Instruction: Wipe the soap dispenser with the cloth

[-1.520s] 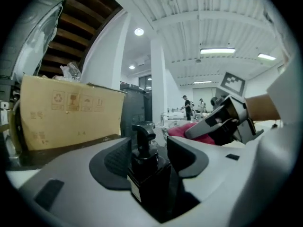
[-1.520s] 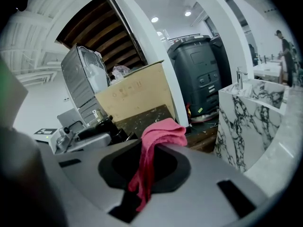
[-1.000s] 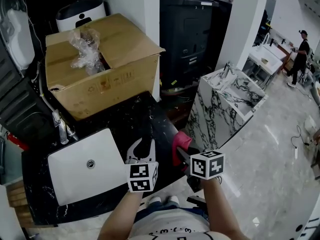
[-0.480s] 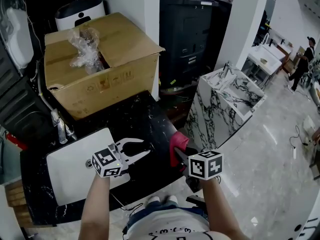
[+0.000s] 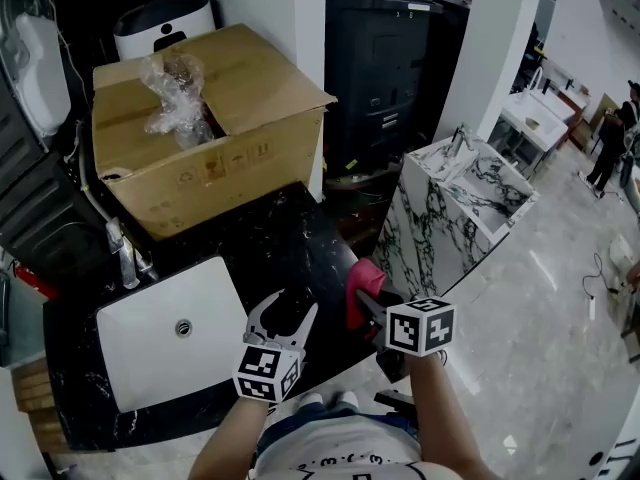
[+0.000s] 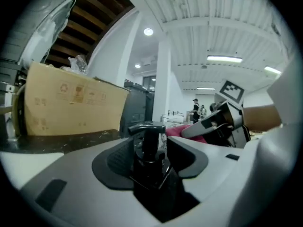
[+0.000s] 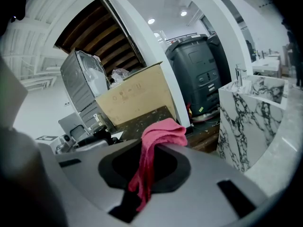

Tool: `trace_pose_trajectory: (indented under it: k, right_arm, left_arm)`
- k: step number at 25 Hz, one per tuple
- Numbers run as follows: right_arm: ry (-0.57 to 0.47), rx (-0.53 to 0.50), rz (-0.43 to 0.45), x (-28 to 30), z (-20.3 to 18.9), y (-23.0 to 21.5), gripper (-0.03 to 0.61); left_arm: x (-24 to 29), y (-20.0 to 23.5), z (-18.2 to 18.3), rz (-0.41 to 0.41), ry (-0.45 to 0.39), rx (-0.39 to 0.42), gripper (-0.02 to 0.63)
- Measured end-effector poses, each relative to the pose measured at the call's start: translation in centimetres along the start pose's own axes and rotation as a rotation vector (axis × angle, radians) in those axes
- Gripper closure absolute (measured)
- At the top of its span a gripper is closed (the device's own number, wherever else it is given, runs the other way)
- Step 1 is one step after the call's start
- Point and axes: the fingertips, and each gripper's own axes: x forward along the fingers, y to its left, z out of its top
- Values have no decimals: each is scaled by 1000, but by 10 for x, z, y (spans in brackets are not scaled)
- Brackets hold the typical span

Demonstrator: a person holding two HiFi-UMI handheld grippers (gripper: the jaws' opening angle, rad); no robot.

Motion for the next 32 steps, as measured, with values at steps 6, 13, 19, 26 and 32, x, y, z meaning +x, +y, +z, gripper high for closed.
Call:
trace_pose_trajectory:
  k: [6, 13, 19, 26, 32]
  right_arm:
    - [-1, 12, -5, 0, 0, -1, 526]
    - [2, 20, -1, -3, -4, -2, 526]
    - [4, 9, 25, -1, -3, 6, 526]
    - [41, -66, 184, 21, -6, 64, 526]
    - [87, -206, 244, 47, -11, 105, 526]
  left_arm:
    - [4, 8, 7, 313, 14, -27, 442]
    - [11, 9, 9, 163, 15, -57, 500]
    - [-8, 44, 18, -51, -142, -328, 500]
    - [-23, 74, 14, -17, -246, -536, 502]
    - [-24, 74, 13, -6, -242, -535, 502]
